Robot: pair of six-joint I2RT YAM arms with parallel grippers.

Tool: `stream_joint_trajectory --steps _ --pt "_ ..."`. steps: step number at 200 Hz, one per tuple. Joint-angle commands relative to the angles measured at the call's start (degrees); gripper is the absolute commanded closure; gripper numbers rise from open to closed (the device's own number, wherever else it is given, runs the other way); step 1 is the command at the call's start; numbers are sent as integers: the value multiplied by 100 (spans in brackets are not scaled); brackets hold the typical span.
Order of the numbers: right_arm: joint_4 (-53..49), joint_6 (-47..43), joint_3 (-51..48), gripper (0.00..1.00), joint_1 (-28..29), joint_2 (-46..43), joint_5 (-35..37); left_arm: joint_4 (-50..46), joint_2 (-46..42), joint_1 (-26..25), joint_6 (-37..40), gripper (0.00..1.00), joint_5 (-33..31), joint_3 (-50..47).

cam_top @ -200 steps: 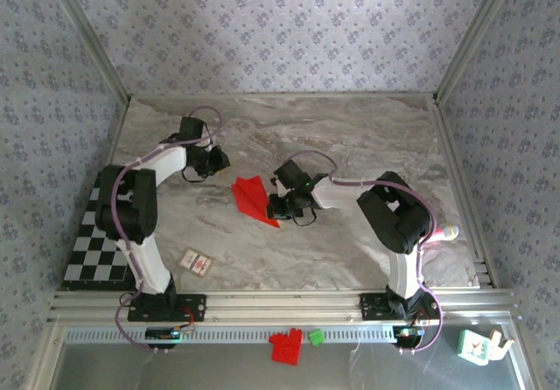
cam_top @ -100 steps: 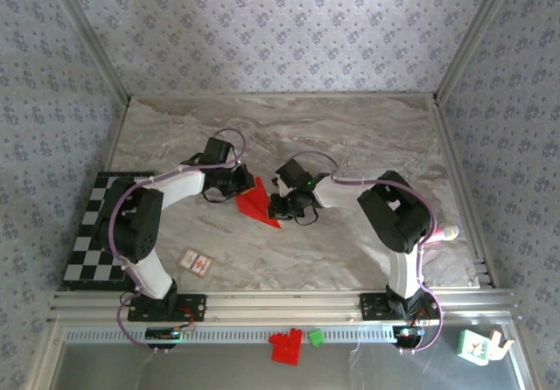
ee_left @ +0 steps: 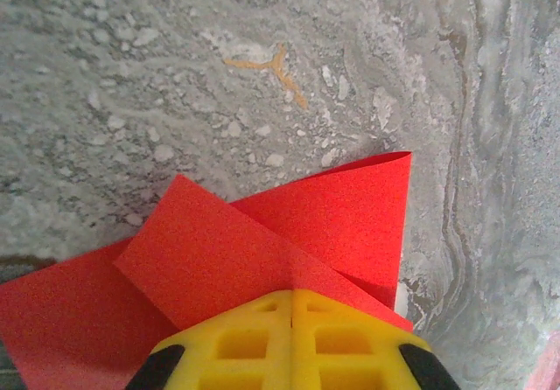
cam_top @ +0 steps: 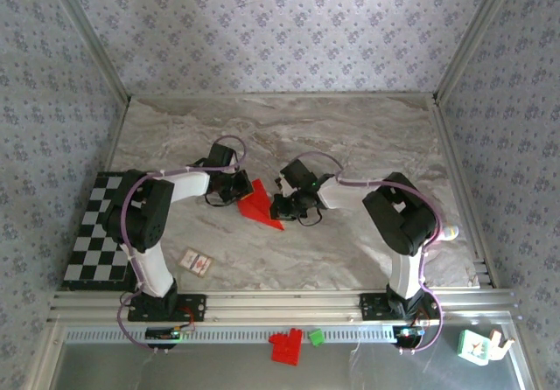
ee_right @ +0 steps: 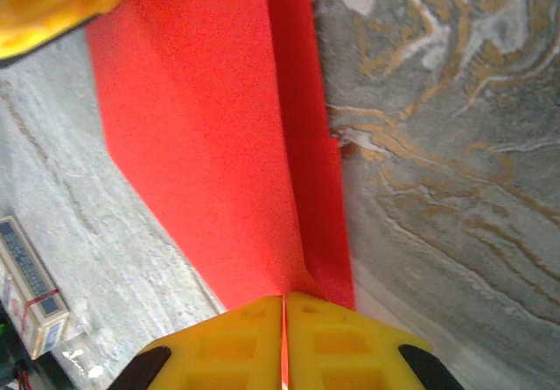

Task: Fold a paper plane with a square sheet of paper (pick it up from the middle)
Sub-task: Fourth fold the wing at the center of the table.

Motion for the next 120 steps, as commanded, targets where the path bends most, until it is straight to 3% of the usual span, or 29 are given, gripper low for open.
stream_joint_trajectory --steps 1,50,120 --pt "-95 -6 392 89 115 -153 10 -343 255 -18 -45 96 -283 -22" --pt "-162 344 712 88 165 383 384 -502 311 -26 -39 97 -351 -21" --pt "-315 270 1260 94 254 827 330 -602 314 -27 -71 97 -385 -12"
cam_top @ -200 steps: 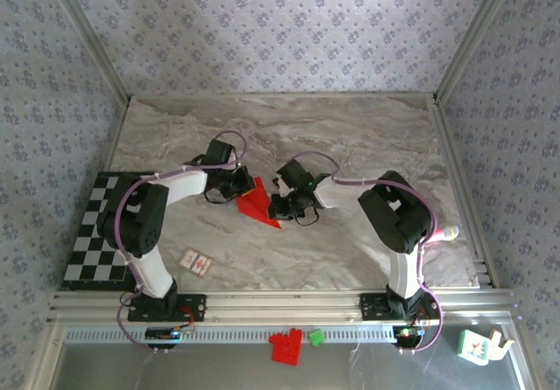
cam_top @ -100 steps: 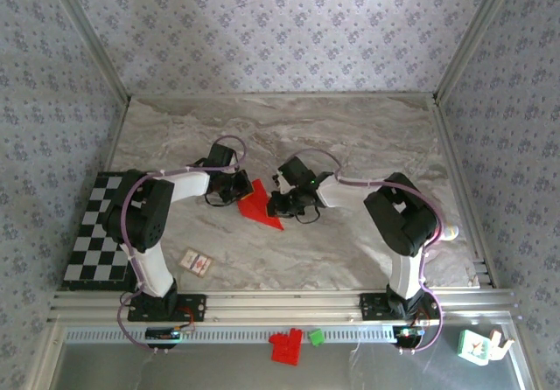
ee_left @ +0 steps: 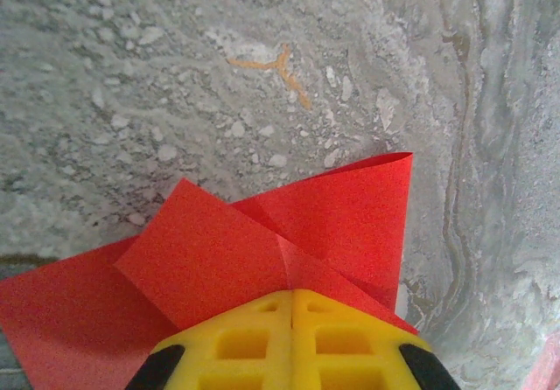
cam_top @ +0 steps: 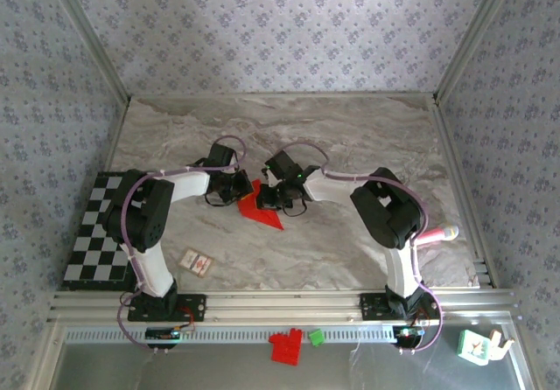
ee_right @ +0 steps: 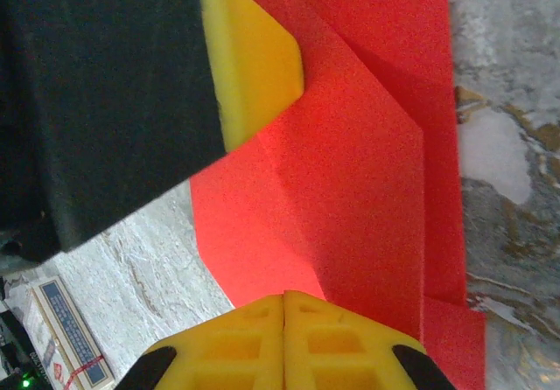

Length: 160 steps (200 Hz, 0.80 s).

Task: Fold a paper plane with a square sheet of paper (pick it up from the middle)
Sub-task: Fourth fold the wing at the center of the table.

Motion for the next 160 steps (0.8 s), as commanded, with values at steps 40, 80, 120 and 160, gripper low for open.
stream_joint_trajectory --steps 40,80,120,160 --pt "-272 94 45 95 1 270 187 -628 271 -27 4 97 -398 49" --pt "-336 149 -181 95 -72 301 85 -773 417 -27 73 97 -549 67" --pt "-226 154 -780 95 -157 51 -226 -871 565 4 162 98 -704 -11" --pt "-127 117 -1283 95 -239 -349 -457 -888 620 61 209 99 -766 -95"
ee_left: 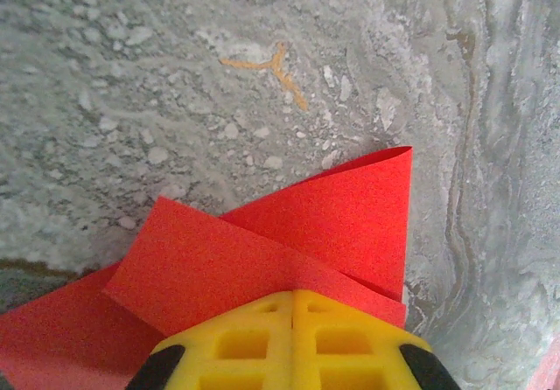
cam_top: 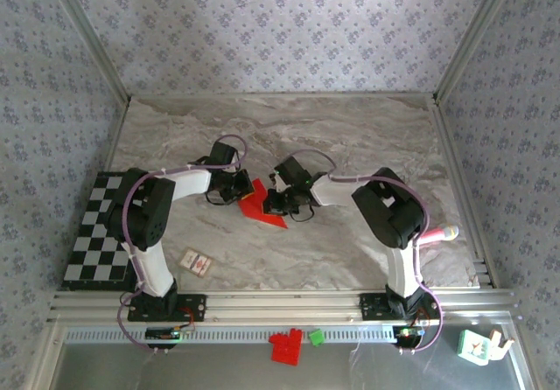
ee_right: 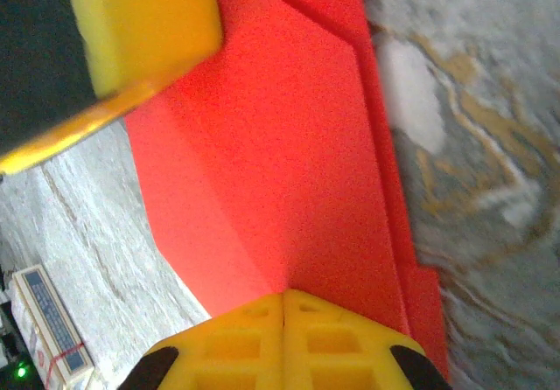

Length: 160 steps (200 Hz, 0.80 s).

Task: Fold a paper plane with a square sheet of paper (pick it up from the middle)
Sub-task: Fourth fold the wing at the center of the table.

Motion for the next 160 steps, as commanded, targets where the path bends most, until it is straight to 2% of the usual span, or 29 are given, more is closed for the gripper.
stream_joint_trajectory --steps 1,82,160 --pt "-724 35 -444 95 -31 -174 -135 -658 512 70 143 99 -724 -276" --pt "-950 -59 -774 95 -150 -522 -47 -711 505 79 182 99 -726 -240" --pt "-1603 -623 -432 93 -90 -711 357 -726 523 70 235 99 -671 -205"
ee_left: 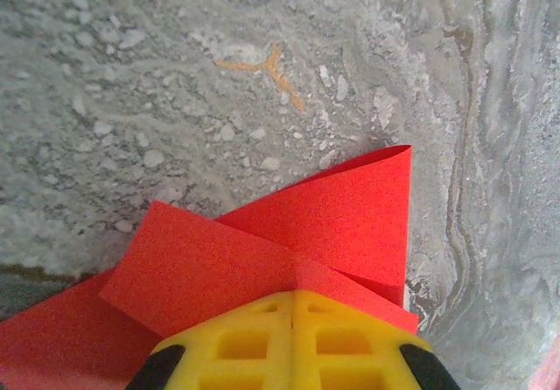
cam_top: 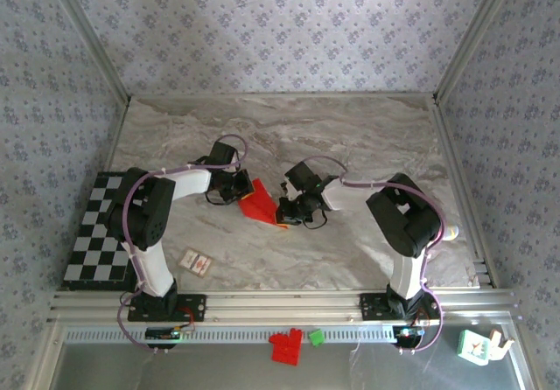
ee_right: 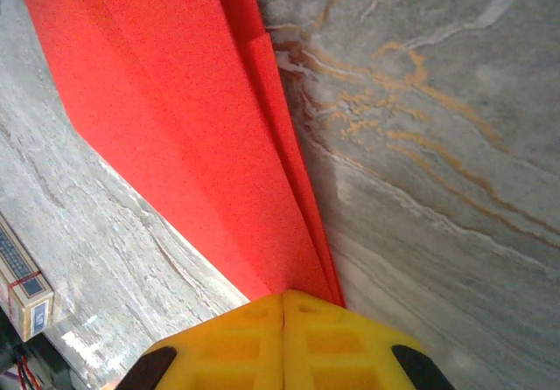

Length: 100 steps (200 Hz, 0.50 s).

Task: Fold a paper plane with a square sheet of paper (pick it up from the middle)
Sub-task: Fourth fold the wing at the center of the table.

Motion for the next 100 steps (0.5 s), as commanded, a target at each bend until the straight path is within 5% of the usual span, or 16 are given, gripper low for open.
stream_joint_trajectory --steps 1,100 --pt "-801 -355 95 93 27 -84 334 -708 503 59 145 99 -707 -226" --pt "-200 -185 -585 93 -176 8 -100 -734 608 59 293 98 -680 -173"
